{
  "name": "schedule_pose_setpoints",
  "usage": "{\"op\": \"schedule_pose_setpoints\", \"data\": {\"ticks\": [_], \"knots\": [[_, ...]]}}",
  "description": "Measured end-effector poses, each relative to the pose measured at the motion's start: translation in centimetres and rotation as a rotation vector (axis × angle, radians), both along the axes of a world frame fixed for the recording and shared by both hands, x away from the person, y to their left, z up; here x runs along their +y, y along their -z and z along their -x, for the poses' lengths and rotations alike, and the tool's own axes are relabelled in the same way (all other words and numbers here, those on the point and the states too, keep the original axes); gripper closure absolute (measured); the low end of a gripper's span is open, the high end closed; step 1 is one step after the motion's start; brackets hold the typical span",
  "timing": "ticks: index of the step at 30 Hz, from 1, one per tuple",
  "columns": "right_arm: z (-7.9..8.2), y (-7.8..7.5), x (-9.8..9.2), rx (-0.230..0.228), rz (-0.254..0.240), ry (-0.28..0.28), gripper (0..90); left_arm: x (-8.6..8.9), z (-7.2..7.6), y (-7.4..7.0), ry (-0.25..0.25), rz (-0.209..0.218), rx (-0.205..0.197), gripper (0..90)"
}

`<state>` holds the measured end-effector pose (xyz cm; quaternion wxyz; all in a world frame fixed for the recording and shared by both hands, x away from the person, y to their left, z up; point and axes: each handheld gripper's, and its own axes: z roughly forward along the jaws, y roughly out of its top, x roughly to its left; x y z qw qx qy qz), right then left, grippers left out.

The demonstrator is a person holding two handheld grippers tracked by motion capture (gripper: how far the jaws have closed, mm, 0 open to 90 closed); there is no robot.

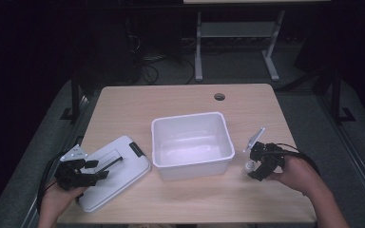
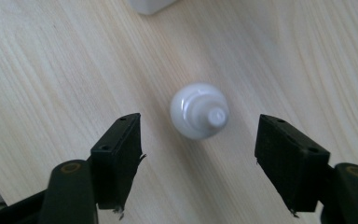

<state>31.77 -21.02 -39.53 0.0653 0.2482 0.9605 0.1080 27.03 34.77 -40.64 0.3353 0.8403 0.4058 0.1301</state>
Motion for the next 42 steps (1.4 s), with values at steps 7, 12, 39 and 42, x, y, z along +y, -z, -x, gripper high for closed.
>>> {"op": "schedule_pose_setpoints", "data": {"ticks": [7, 12, 39, 42], "knots": [[-0.8, 0.3, 1.1, 0.041, 0.032, -0.033, 45.8, 0.3, 0.1, -0.1, 0.0, 0.017, -0.001, 35.9], [-1.1, 0.7, 1.3, 0.053, 0.047, -0.045, 52.0, 0.4, 0.1, -0.2, 0.003, 0.019, -0.005, 35.9], [-0.3, -0.8, 0.6, 0.087, 0.09, -0.032, 59.5, 0.5, 0.2, -0.2, 0.016, 0.015, 0.0, 35.8], [-0.2, -1.4, 0.5, 0.083, 0.09, -0.025, 59.5, 0.5, 0.2, -0.2, 0.014, 0.018, 0.001, 35.8]]}}
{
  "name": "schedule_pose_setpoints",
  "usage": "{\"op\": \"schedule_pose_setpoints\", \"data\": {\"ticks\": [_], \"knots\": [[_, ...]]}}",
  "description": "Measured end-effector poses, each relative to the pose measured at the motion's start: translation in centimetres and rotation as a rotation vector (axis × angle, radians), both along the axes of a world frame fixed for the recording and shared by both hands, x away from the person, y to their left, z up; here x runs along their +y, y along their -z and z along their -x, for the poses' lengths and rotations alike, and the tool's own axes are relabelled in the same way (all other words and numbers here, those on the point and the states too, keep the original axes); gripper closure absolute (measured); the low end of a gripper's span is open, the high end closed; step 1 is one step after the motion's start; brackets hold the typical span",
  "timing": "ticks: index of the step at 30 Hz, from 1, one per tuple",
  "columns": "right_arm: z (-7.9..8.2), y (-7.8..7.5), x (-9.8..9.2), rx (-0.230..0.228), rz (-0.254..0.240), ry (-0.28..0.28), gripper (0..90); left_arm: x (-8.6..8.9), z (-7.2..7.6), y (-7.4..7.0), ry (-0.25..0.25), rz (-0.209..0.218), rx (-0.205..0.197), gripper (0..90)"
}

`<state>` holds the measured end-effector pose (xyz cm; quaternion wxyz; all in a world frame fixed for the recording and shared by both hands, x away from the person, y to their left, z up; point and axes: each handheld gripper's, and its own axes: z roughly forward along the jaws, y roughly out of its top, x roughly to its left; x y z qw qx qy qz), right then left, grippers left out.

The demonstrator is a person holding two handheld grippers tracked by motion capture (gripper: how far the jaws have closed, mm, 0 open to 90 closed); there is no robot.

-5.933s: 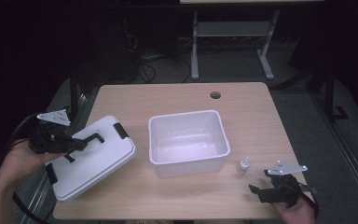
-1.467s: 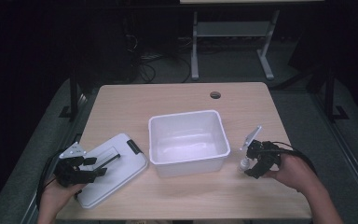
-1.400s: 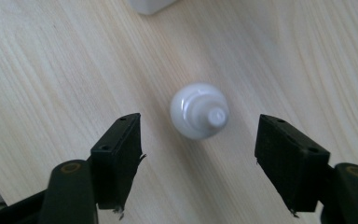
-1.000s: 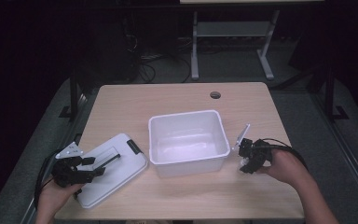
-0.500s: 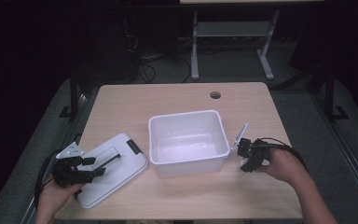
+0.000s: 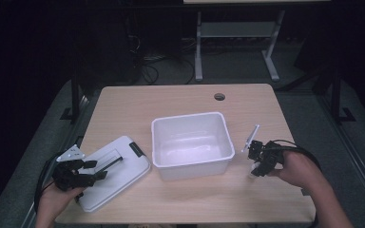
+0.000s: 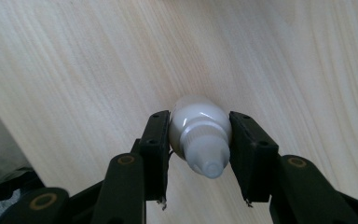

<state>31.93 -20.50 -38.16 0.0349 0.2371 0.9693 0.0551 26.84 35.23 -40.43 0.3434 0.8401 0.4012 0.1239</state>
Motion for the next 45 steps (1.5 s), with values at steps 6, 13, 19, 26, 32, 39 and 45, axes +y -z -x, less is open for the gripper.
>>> {"op": "schedule_pose_setpoints", "data": {"ticks": [6, 13, 19, 26, 32, 39, 45], "knots": [[0.3, -2.1, 0.3, -0.004, -0.007, 0.037, 59.4, 0.0, 0.0, 0.0, 0.001, -0.004, -0.002, 35.8], [0.5, -4.1, 0.8, -0.014, -0.015, 0.031, 59.4, 0.0, 0.0, 0.0, -0.001, -0.001, -0.002, 35.8], [0.5, -5.9, 1.3, -0.018, -0.015, 0.036, 59.4, 0.1, 0.1, -0.2, -0.005, 0.002, -0.017, 35.8], [0.6, -8.0, 1.8, -0.035, -0.014, 0.032, 59.5, 0.1, 0.1, -0.1, -0.003, 0.003, -0.016, 35.8], [0.8, -9.4, 2.1, -0.05, -0.004, 0.038, 59.5, 0.3, 0.1, -0.1, -0.004, 0.0, -0.014, 35.8], [0.8, -11.1, 2.7, -0.063, -0.018, 0.037, 59.5, 0.3, 0.1, -0.1, -0.003, -0.002, -0.014, 35.8], [0.8, -12.2, 3.2, -0.074, -0.022, 0.029, 59.5, 0.3, 0.0, 0.0, 0.0, -0.002, -0.012, 35.8]]}}
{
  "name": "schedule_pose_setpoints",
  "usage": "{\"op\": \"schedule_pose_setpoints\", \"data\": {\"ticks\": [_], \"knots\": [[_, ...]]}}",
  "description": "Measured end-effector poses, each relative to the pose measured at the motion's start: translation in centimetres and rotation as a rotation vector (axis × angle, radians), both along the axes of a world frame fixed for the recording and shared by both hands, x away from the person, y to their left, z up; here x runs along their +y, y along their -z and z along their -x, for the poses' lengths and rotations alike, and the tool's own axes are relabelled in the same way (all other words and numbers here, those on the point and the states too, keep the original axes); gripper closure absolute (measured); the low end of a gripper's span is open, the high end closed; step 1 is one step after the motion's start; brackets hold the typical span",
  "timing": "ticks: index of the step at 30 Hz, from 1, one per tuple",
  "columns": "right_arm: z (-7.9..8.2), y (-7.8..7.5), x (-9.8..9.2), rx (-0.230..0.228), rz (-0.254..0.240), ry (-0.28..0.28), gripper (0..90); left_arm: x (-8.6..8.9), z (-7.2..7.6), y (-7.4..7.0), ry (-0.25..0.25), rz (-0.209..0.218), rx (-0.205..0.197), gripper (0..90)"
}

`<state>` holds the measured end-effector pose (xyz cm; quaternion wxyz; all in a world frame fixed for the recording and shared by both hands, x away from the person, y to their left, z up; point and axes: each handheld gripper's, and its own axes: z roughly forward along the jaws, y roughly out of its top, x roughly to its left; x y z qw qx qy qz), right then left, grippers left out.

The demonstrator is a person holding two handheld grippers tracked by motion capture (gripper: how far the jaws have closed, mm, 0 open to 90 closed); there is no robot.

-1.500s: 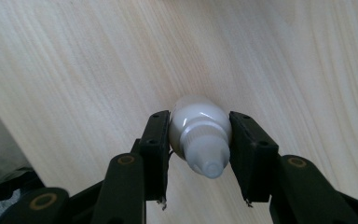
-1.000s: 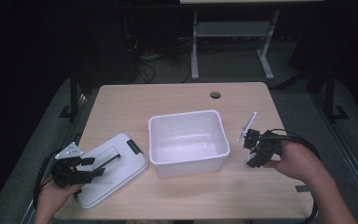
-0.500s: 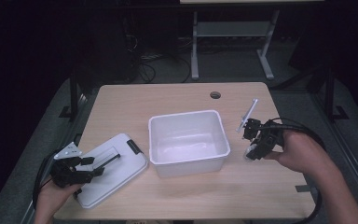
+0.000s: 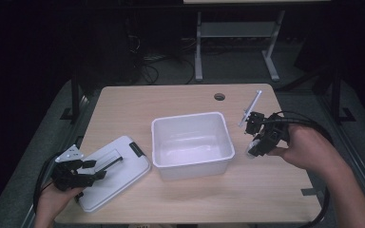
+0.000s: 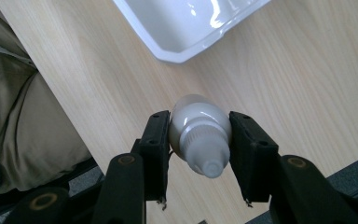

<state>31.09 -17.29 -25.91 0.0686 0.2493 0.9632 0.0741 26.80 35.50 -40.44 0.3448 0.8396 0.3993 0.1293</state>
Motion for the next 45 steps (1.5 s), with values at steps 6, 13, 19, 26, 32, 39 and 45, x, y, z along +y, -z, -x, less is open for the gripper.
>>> {"op": "schedule_pose_setpoints", "data": {"ticks": [6, 13, 19, 26, 32, 39, 45], "knots": [[-0.2, -1.2, 0.9, -0.012, -0.006, -0.008, 59.5, 0.0, 0.0, 0.0, 0.0, -0.005, 0.005, 35.8], [-0.4, -2.2, 2.1, -0.023, -0.012, -0.029, 59.6, 0.1, 0.0, 0.0, 0.0, -0.004, 0.003, 35.8], [-0.9, -2.4, 3.4, -0.021, -0.015, -0.044, 59.5, 0.2, 0.0, 0.1, 0.001, -0.008, 0.005, 35.4], [-1.7, -2.0, 4.8, -0.007, -0.007, -0.059, 59.6, -0.1, -0.1, 0.1, 0.008, -0.005, 0.003, 34.8], [-2.5, -1.4, 5.9, -0.005, 0.0, -0.064, 59.6, 0.0, -0.1, 0.1, 0.006, -0.007, 0.0, 34.6], [-3.2, -0.6, 7.1, 0.015, -0.002, -0.071, 59.6, 0.0, -0.1, 0.0, 0.005, -0.011, -0.007, 34.3], [-3.9, 0.1, 7.8, 0.031, 0.003, -0.071, 59.6, -0.1, -0.1, 0.1, 0.005, -0.015, -0.005, 34.3]]}}
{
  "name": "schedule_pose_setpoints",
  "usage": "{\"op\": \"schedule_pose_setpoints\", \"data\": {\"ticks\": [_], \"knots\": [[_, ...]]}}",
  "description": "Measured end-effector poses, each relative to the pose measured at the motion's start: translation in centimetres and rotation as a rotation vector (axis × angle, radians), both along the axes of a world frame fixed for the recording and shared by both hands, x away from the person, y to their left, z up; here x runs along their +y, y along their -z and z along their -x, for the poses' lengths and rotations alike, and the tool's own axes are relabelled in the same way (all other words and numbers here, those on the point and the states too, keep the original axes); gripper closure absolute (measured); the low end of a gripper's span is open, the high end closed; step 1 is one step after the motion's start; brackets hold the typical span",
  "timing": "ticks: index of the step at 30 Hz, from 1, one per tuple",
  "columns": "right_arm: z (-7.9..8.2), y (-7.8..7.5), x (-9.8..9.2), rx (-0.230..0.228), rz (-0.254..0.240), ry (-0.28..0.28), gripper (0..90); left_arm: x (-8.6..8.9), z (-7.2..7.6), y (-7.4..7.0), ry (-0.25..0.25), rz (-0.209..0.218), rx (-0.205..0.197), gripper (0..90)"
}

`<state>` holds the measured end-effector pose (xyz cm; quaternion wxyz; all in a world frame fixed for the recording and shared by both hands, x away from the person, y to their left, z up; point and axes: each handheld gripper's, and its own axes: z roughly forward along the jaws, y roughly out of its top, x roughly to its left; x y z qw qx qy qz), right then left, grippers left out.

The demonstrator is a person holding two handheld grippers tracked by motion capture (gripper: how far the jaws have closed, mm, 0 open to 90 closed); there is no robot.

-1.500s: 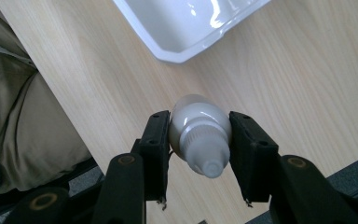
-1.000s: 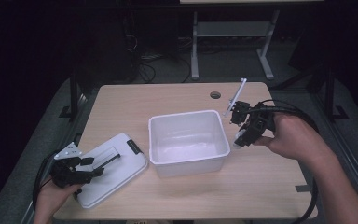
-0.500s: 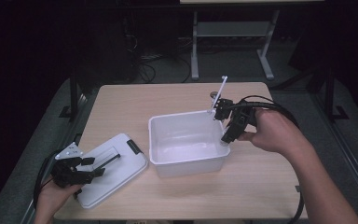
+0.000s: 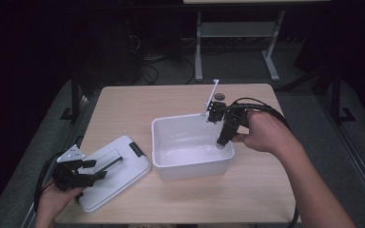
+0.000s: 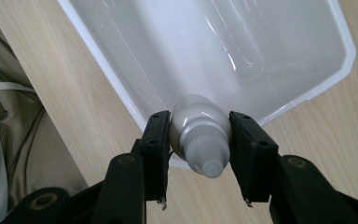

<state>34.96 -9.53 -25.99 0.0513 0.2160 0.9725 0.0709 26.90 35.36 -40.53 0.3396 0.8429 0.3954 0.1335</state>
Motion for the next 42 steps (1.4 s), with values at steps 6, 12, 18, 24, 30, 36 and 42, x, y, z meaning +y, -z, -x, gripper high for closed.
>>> {"op": "schedule_pose_setpoints", "data": {"ticks": [6, 12, 18, 24, 30, 36, 42], "knots": [[-0.5, 0.8, 0.4, 0.016, 0.003, 0.003, 59.6, 0.1, 0.0, 0.0, -0.001, -0.001, 0.0, 34.3], [-0.8, 1.2, 0.7, 0.017, 0.012, 0.0, 59.5, 0.1, 0.0, 0.0, -0.004, -0.002, 0.001, 34.4], [-1.3, 2.5, 1.1, 0.036, 0.021, 0.002, 59.5, 0.1, 0.0, 0.0, -0.003, -0.003, -0.001, 34.4], [-1.5, 3.3, 1.2, 0.045, 0.022, -0.002, 59.5, 0.1, 0.0, 0.1, -0.005, -0.007, 0.003, 34.9], [-1.7, 4.2, 1.4, 0.059, 0.021, 0.001, 59.5, 0.2, 0.0, 0.1, -0.004, -0.009, 0.003, 34.8], [-1.9, 5.1, 1.5, 0.068, 0.027, 0.005, 59.5, 0.1, 0.0, 0.2, -0.006, -0.008, 0.007, 34.8], [-2.1, 6.1, 1.3, 0.076, 0.028, 0.019, 59.5, 0.1, -0.1, 0.3, -0.001, -0.018, 0.011, 34.7]]}}
